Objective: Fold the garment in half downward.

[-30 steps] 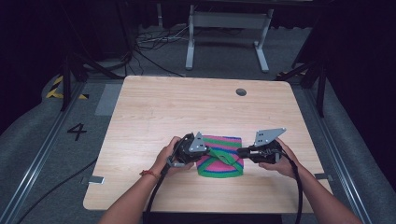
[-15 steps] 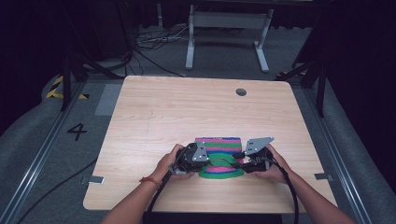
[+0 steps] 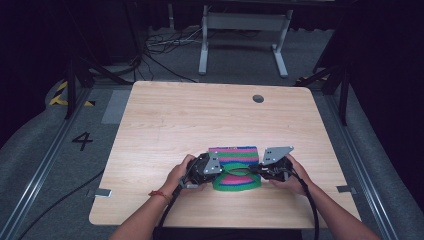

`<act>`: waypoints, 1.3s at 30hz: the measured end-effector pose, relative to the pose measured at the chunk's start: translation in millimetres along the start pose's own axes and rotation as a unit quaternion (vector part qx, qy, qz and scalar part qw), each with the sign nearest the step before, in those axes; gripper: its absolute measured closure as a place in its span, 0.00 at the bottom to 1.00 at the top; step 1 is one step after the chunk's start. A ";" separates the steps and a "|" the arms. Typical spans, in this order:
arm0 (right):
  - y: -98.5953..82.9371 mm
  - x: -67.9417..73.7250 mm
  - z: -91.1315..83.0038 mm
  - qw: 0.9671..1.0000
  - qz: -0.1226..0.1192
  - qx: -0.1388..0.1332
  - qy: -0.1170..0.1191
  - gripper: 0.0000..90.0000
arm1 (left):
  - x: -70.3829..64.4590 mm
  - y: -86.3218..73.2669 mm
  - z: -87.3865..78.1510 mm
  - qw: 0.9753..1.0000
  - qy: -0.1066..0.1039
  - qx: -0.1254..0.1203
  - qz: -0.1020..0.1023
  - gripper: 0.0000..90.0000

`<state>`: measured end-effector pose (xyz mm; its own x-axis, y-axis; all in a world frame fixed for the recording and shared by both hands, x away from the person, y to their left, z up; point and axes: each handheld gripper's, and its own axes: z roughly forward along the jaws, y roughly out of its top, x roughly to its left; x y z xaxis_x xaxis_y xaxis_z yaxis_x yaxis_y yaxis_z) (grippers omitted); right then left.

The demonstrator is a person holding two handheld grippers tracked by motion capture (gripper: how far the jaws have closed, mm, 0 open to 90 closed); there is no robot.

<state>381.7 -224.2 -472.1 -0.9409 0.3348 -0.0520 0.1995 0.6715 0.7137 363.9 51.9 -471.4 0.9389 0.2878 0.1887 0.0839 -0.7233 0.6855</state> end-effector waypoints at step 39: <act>-14.6 9.1 5.5 1.000 0.006 0.029 0.006 0.92 | 7.9 -10.3 17.5 0.998 -0.046 0.022 -0.022 0.88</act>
<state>371.7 -227.3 -486.9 -0.9413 0.3356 -0.0361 0.2257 0.7053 0.6720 376.3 50.6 -489.3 0.9608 0.2615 0.0926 0.1373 -0.7384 0.6602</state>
